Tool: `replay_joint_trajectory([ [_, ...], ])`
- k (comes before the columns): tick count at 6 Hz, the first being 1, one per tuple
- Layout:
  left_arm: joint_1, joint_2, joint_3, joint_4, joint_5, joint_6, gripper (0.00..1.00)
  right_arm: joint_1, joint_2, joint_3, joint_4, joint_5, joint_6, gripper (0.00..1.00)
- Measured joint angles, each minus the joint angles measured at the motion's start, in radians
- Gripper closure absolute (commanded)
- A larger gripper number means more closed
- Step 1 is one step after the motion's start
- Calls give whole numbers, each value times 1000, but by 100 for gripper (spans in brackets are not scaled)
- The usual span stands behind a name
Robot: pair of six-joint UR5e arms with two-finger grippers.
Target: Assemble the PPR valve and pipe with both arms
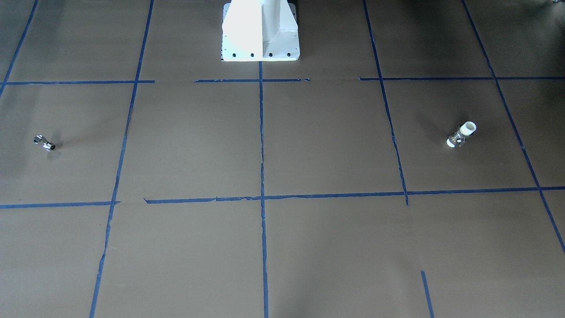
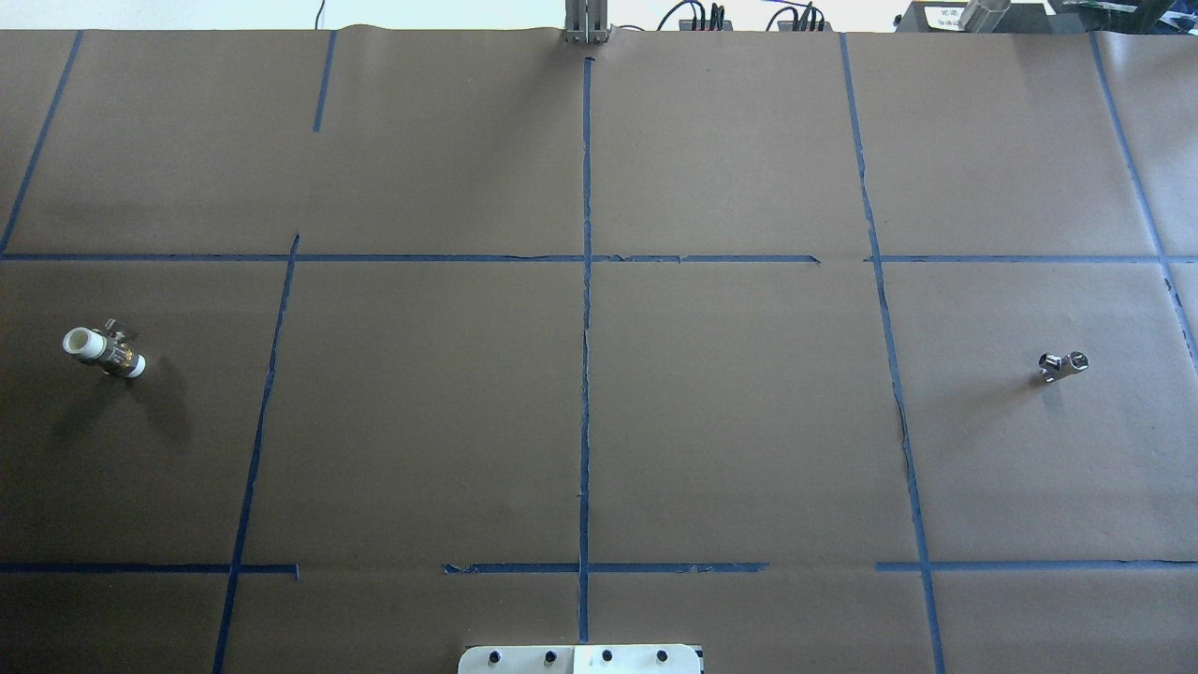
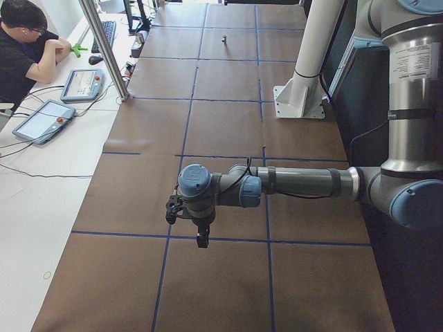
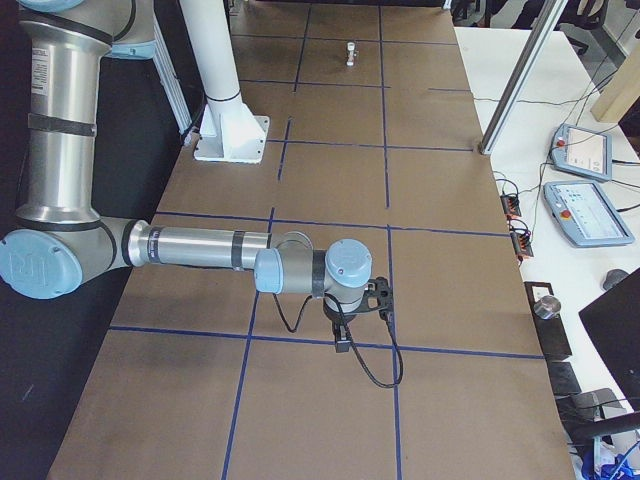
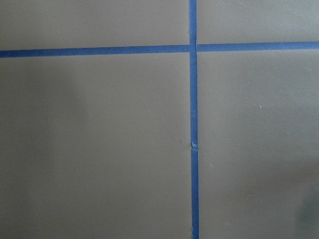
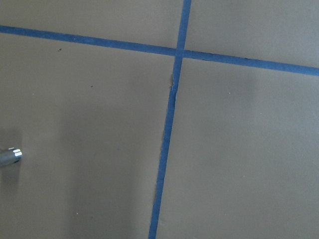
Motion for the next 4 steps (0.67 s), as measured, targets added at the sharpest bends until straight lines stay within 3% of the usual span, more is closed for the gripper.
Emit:
replay_joint_trajectory([
  [4,4,-8,-9,-19,1,-6,0,0,9,6,1,0,0,0],
])
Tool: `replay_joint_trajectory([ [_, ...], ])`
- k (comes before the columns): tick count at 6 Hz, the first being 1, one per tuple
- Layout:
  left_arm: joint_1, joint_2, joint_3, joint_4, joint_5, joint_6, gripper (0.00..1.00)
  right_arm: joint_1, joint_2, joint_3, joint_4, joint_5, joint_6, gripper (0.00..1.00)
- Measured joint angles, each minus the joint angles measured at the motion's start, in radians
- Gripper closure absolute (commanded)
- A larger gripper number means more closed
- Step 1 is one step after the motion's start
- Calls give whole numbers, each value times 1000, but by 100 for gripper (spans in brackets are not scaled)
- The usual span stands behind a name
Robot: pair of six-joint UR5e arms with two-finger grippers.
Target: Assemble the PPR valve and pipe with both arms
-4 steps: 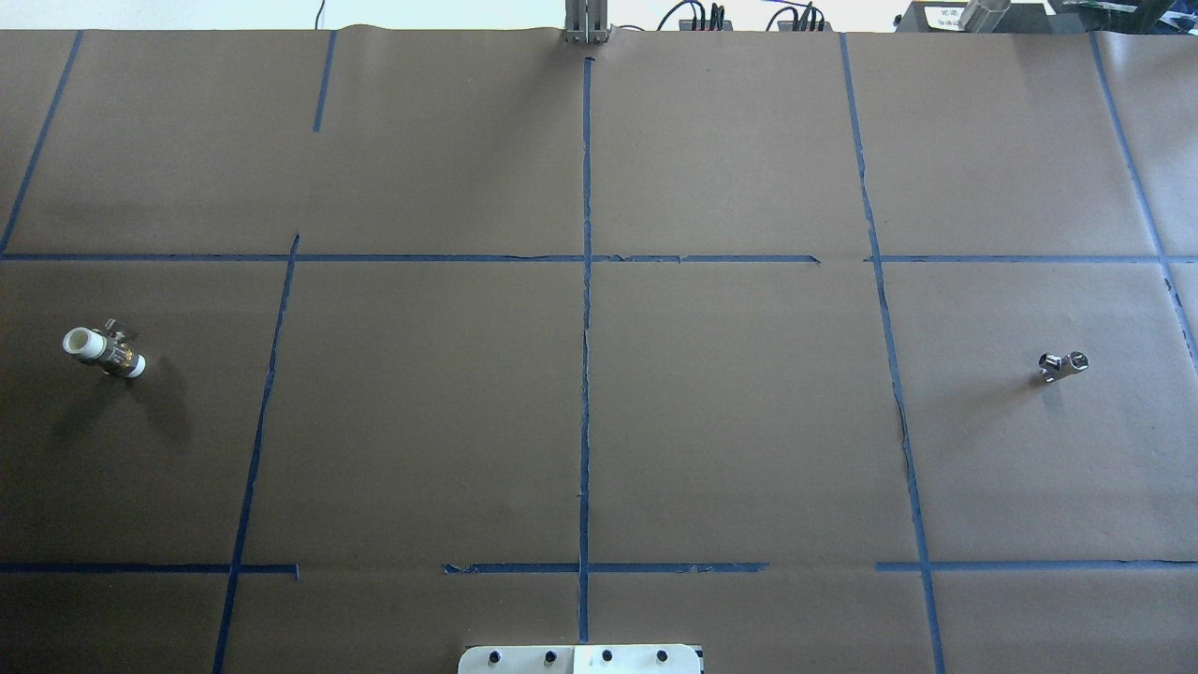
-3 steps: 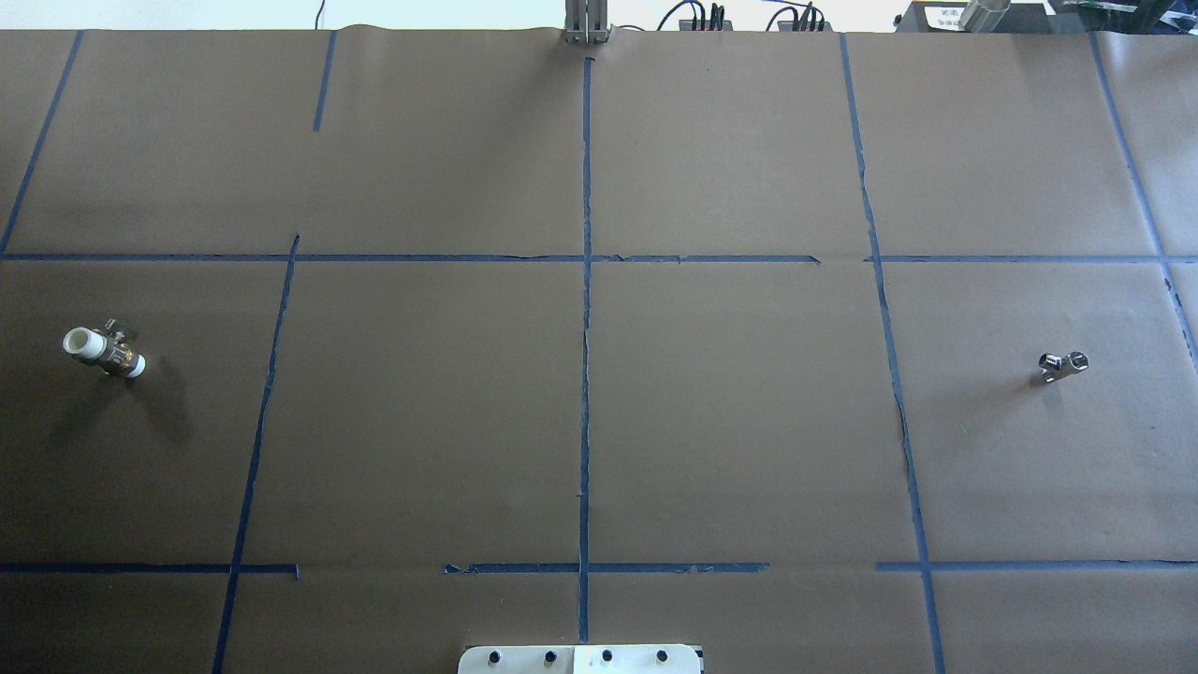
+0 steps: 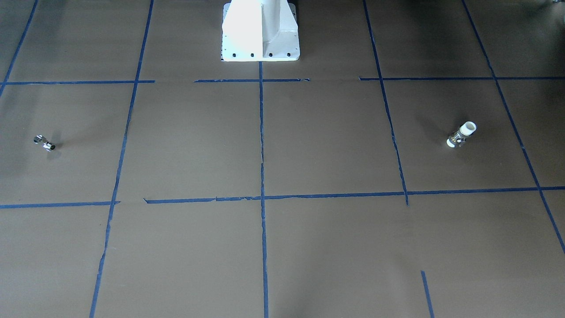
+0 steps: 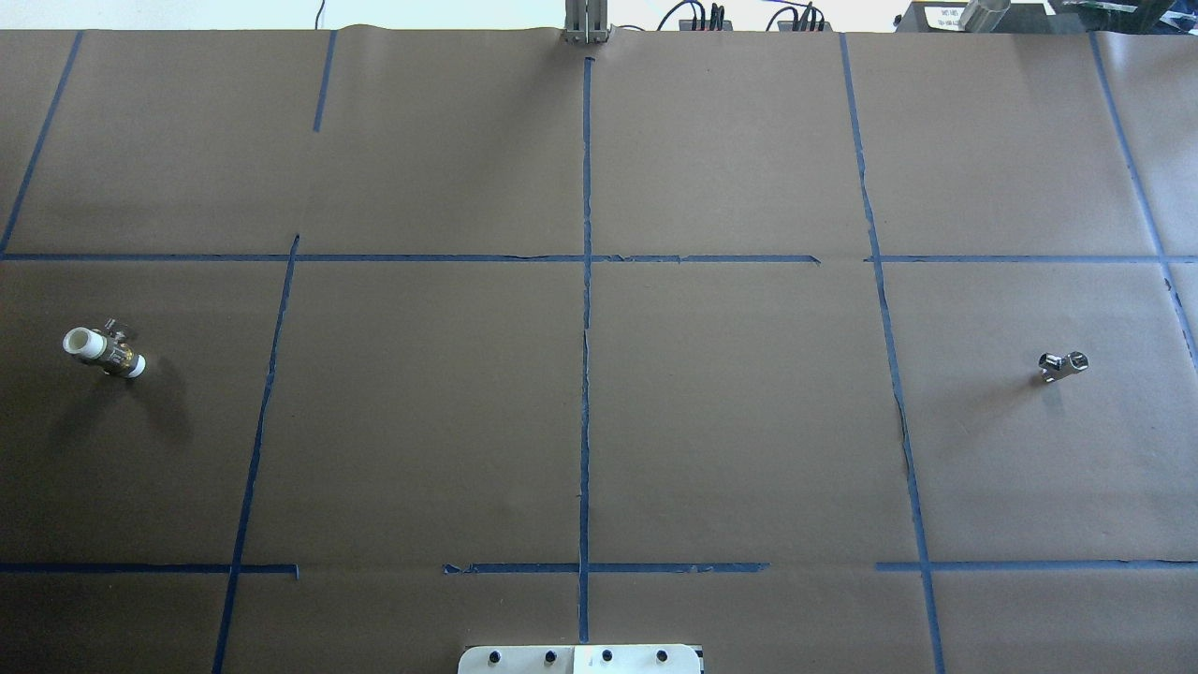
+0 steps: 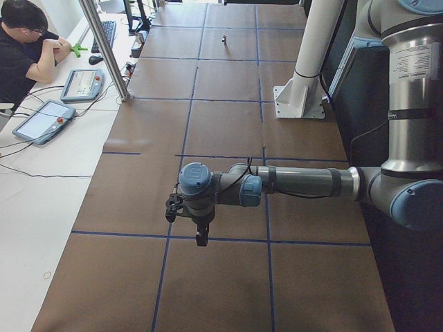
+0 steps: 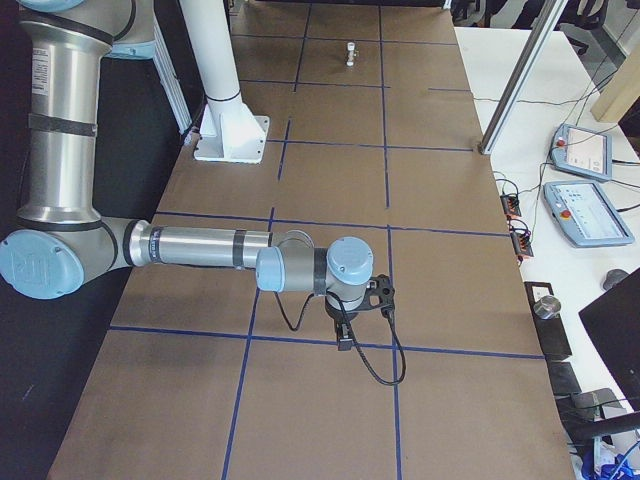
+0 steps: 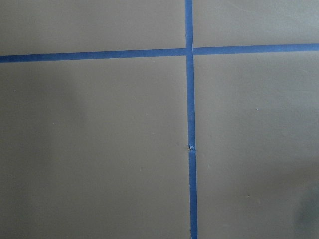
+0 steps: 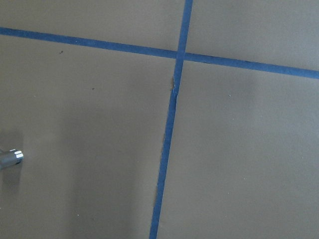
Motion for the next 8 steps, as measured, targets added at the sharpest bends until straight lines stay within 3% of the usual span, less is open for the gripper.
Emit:
replay_joint_trajectory([
  [5,48,-101,-7,-148,-8,-11,0,-8,28,2,0,0,10,0],
  [8,269,-100,-78,-257,13,-395,0,-11,28,2,1,-1,10,0],
])
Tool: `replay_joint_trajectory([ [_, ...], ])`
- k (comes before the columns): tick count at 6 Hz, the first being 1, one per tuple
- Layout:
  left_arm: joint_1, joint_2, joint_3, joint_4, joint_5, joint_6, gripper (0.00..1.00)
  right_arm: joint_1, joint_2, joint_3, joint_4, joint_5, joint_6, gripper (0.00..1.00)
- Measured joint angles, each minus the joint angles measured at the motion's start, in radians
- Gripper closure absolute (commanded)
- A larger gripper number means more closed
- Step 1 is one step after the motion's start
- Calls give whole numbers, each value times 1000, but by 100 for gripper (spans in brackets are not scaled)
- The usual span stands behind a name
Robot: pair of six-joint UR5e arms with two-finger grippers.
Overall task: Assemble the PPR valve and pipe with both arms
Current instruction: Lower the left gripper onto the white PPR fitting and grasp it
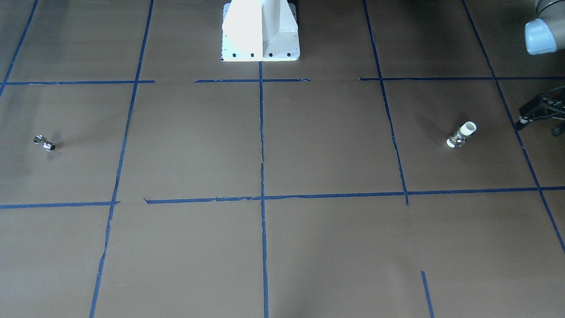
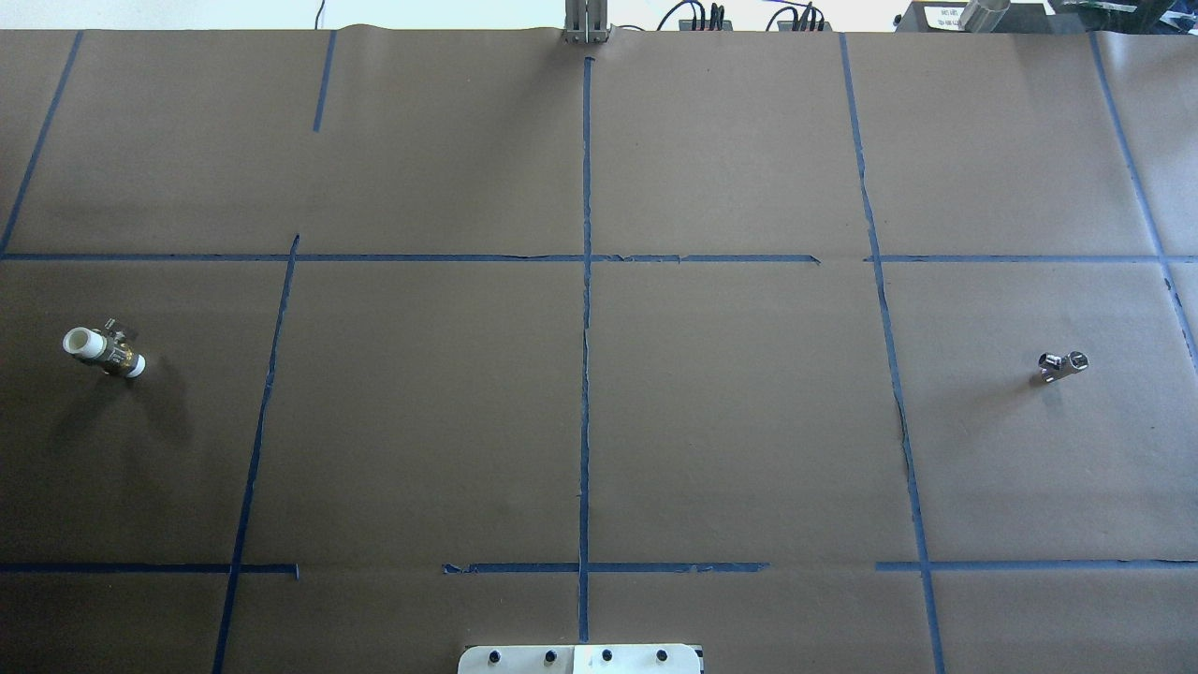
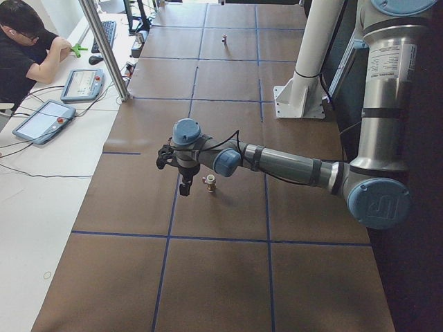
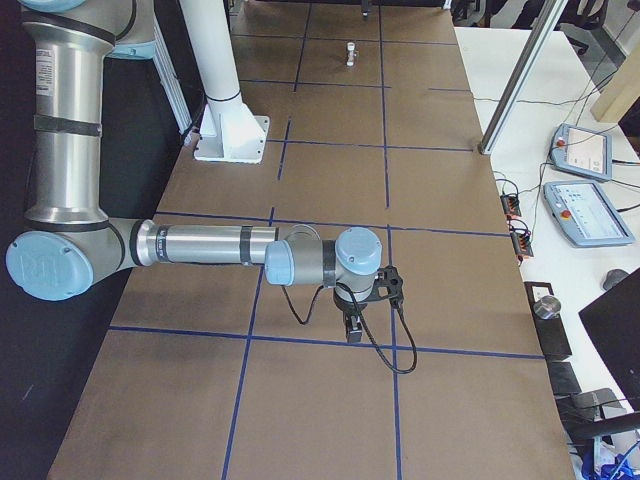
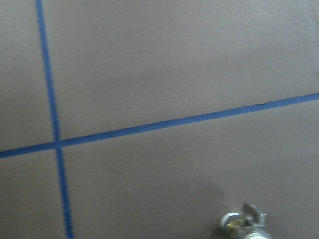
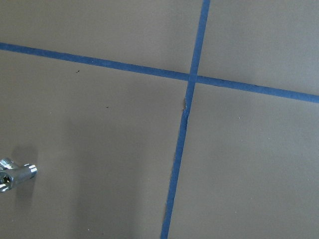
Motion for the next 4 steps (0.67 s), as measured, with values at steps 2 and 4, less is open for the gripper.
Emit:
replay_joint_trajectory([
  [2,151,20,-14,-120,94,-223,0,0,0,0,-1,1,0,0],
  [4,239,42,-6,-163,161,-287,0,0,0,-2,-2,2,0,0],
])
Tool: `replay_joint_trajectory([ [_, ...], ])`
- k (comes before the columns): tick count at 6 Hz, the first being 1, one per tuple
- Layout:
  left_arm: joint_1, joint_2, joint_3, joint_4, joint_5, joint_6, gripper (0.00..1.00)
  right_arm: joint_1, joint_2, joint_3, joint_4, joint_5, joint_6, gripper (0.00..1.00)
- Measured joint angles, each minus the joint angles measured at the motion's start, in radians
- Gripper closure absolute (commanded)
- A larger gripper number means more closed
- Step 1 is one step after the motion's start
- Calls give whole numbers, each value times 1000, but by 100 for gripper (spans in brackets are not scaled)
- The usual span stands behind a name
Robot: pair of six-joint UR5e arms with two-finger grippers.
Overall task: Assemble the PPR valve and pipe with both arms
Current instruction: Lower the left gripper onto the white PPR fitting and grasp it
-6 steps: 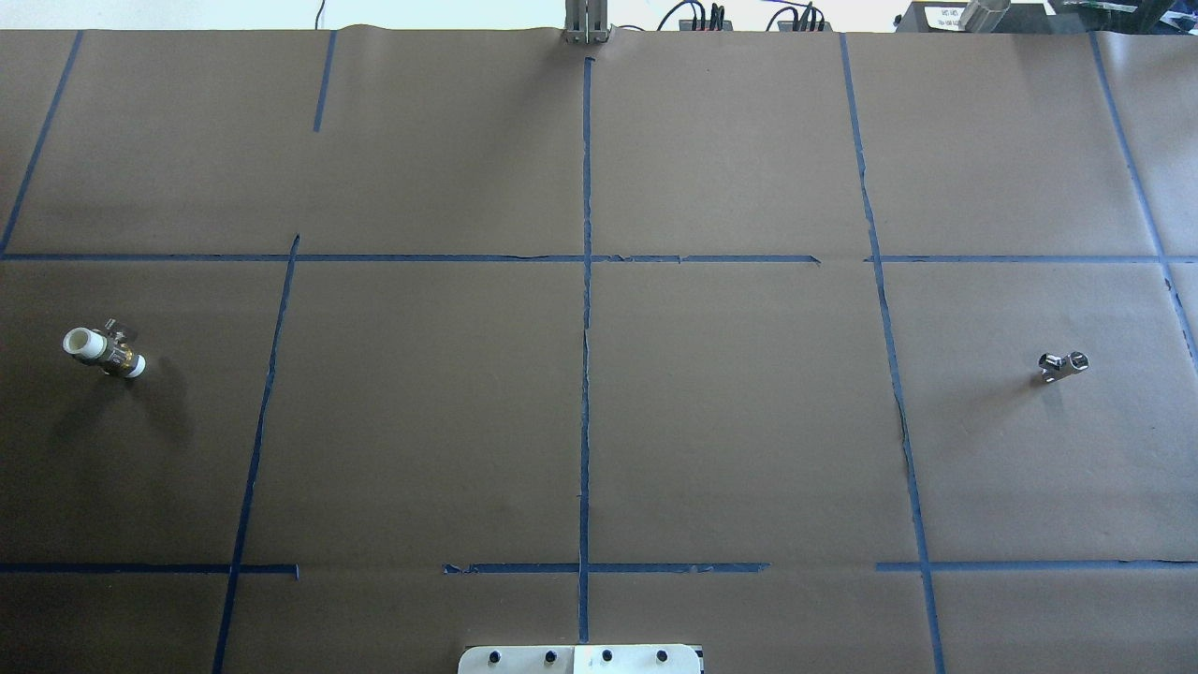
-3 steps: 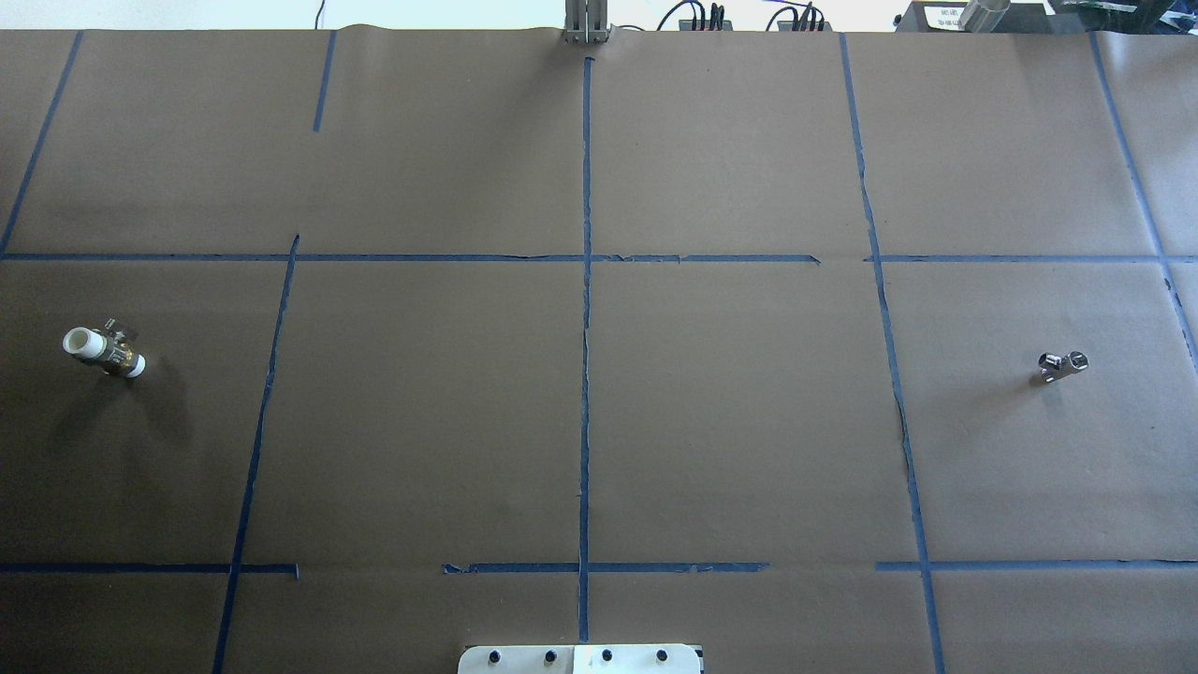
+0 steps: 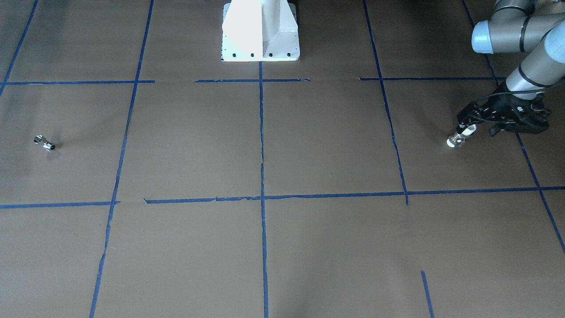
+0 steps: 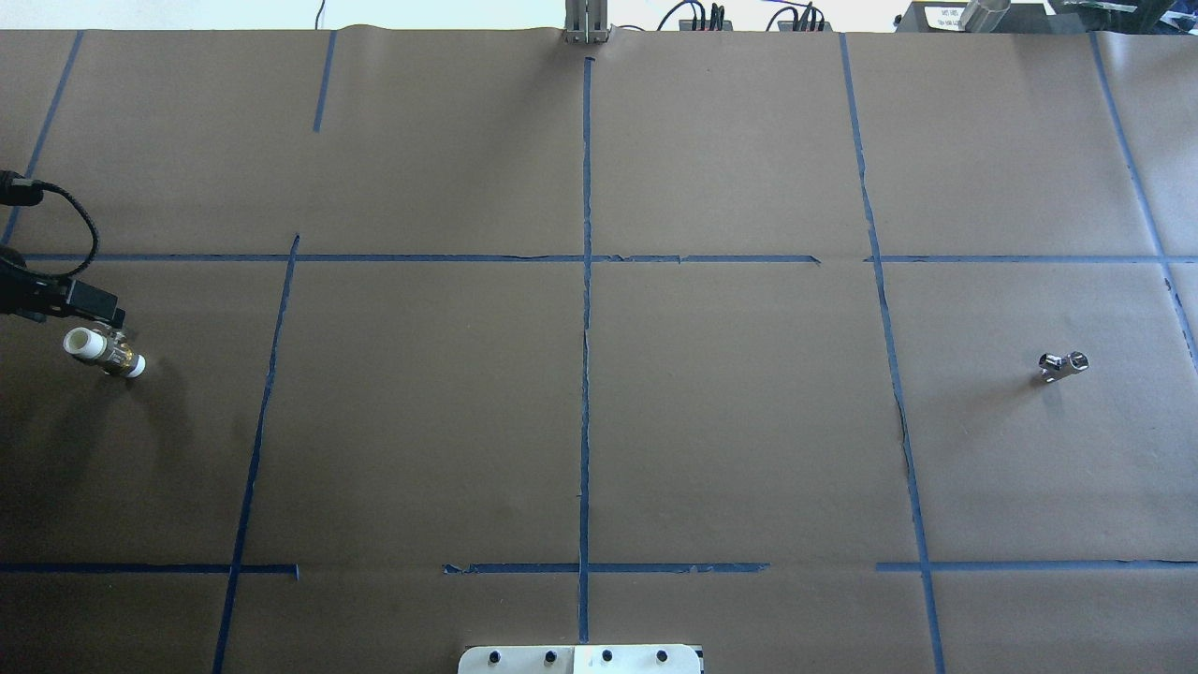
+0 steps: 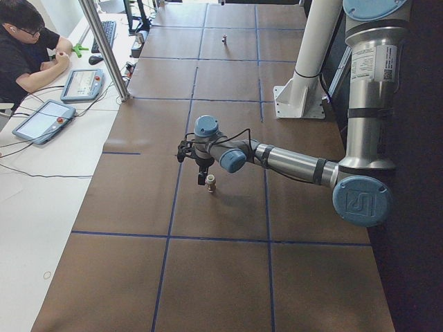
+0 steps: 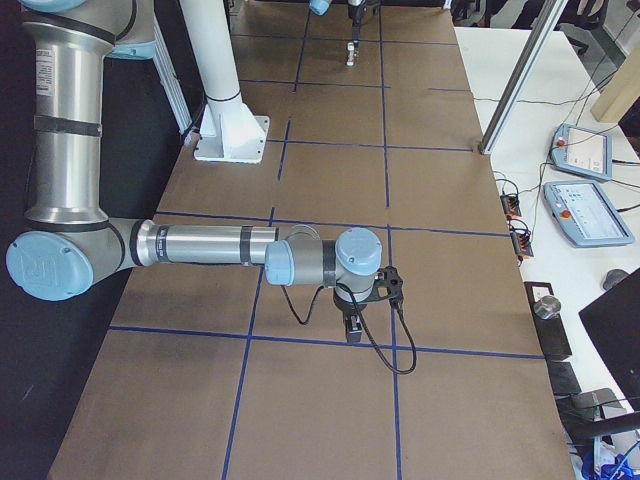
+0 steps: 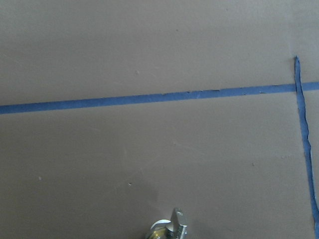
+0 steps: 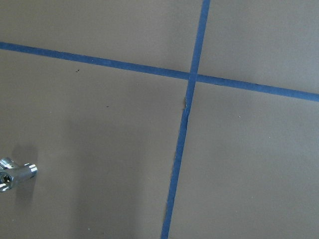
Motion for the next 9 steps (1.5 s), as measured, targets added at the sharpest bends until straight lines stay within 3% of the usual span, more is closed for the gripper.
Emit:
replay_joint_trajectory([
  [2,36,7,19,-4,17,-6,0,0,0,-1,0,0,0,0],
  [4,55,7,39,-5,18,-5,87,-1,0,-4,0,0,0,0],
  [5,57,7,41,-5,18,-7,98,-1,0,-4,0,0,0,0],
  [9,57,-20,-39,36,10,-6,100,-2,0,-2,1,1,0,0],
])
